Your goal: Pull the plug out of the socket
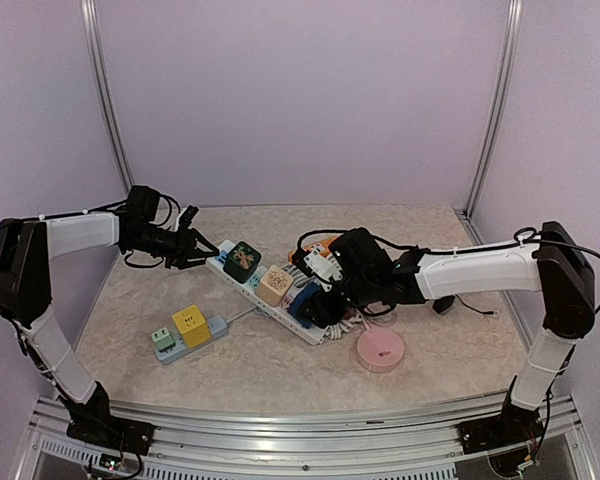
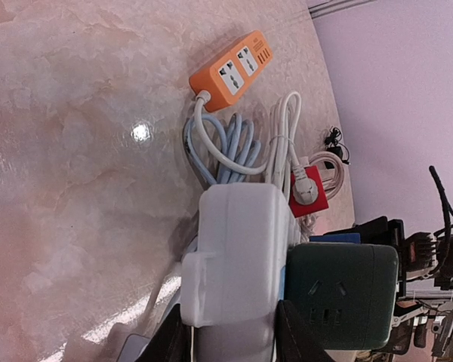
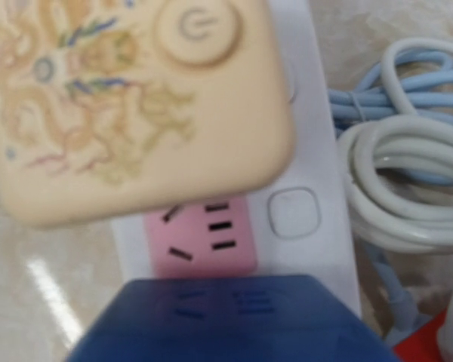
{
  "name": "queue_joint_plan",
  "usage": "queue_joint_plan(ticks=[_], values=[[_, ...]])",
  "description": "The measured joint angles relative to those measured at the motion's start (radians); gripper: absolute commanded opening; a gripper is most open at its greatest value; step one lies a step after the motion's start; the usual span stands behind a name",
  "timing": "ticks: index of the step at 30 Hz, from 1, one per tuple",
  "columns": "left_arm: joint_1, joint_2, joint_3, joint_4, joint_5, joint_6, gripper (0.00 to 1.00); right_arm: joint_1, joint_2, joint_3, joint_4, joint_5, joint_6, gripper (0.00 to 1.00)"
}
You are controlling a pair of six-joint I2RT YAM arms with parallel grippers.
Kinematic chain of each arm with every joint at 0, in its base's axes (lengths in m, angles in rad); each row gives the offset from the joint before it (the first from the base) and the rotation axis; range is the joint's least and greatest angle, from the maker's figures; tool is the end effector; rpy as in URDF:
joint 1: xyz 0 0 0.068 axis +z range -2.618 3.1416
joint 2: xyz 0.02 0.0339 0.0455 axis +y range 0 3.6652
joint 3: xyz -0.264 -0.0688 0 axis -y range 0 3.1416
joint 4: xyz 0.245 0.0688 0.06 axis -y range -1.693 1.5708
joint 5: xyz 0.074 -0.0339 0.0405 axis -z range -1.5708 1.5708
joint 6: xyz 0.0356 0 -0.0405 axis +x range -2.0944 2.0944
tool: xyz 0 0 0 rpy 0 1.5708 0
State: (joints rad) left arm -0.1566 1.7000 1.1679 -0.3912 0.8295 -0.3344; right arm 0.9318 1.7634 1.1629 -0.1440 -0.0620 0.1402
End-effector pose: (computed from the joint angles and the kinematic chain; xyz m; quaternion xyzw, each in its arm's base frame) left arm 0.3463 -0.0813 0.2245 0.0507 0.8756 -0.4413 0.1896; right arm 0.2291 0.3121 0.2095 -0.3644 0.8399 0.2294 0.3305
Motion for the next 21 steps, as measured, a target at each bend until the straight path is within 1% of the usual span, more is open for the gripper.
queue_joint_plan(ticks=[6,12,15,21], values=[[0.000,0.000,0.000,0.000,0.002,-0.010,0.08,-0.043,-0.025,-0.047,0.057,-0.113,0.038,0.00],[0.000,0.000,0.003,0.002,0.004,-0.021,0.08,-0.050,-0.035,-0.050,0.058,-0.127,0.047,0.00],[0.000,0.000,0.003,0.001,0.004,-0.020,0.08,-0.045,-0.035,-0.050,0.051,-0.107,0.038,0.00],[-0.001,0.000,0.003,-0.006,0.006,-0.016,0.08,0.010,-0.036,-0.016,-0.003,0.044,0.023,0.00]])
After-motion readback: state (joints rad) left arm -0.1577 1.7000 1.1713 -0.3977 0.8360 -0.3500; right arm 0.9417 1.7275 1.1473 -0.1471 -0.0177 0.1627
